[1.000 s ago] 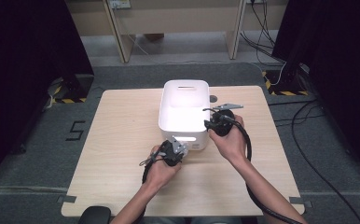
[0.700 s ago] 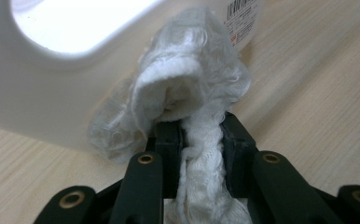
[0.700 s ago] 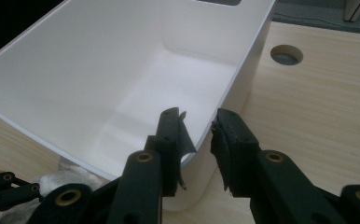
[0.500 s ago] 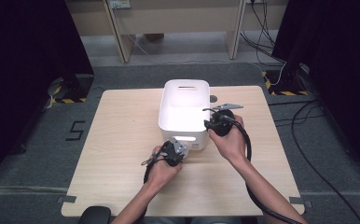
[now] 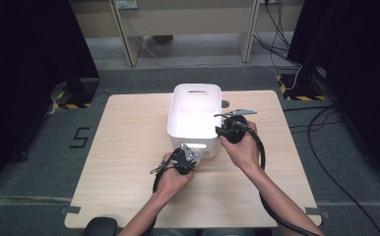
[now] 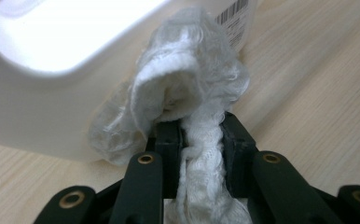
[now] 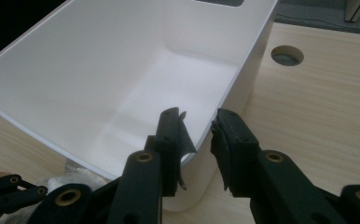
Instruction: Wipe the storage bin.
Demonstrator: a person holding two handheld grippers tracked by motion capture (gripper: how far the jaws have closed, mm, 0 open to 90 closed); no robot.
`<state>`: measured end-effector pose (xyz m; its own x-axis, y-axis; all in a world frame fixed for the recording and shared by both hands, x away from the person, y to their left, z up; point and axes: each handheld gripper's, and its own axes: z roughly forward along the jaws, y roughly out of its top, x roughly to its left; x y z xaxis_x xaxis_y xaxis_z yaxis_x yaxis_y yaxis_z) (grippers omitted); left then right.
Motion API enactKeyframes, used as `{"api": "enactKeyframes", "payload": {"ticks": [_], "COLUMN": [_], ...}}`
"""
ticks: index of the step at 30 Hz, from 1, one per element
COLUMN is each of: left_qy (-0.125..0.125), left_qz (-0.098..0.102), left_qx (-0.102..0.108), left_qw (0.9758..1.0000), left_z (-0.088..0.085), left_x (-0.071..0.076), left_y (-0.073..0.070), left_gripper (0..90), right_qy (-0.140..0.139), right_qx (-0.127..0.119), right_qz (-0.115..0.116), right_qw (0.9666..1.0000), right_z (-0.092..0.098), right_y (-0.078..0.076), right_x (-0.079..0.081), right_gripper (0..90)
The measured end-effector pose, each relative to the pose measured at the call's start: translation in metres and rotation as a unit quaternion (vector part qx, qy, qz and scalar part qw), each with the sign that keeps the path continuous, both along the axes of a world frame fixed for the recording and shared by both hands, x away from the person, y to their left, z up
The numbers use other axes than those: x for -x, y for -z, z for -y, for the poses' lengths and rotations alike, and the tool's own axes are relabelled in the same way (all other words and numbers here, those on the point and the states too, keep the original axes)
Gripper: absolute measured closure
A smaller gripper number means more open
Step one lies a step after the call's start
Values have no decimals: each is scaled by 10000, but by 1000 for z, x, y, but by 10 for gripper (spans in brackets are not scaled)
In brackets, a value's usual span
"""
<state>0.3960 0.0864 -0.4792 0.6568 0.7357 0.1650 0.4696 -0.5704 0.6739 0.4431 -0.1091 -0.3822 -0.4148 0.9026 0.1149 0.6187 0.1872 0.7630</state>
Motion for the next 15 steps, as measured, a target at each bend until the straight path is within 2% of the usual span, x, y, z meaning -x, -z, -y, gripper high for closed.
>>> {"api": "enactKeyframes", "payload": {"ticks": [15], "left_qy": [64], "left_qz": [217], "left_qx": [207], "left_qw": [9995], "left_z": [2], "left_x": [6], "left_y": [-21], "left_gripper": [723], "right_qy": [-2], "right_qx": [8], "right_qz": [9], "right_qw": [10000], "right_z": [0], "right_y": [0], "right_x": [0], "right_gripper": [718]}}
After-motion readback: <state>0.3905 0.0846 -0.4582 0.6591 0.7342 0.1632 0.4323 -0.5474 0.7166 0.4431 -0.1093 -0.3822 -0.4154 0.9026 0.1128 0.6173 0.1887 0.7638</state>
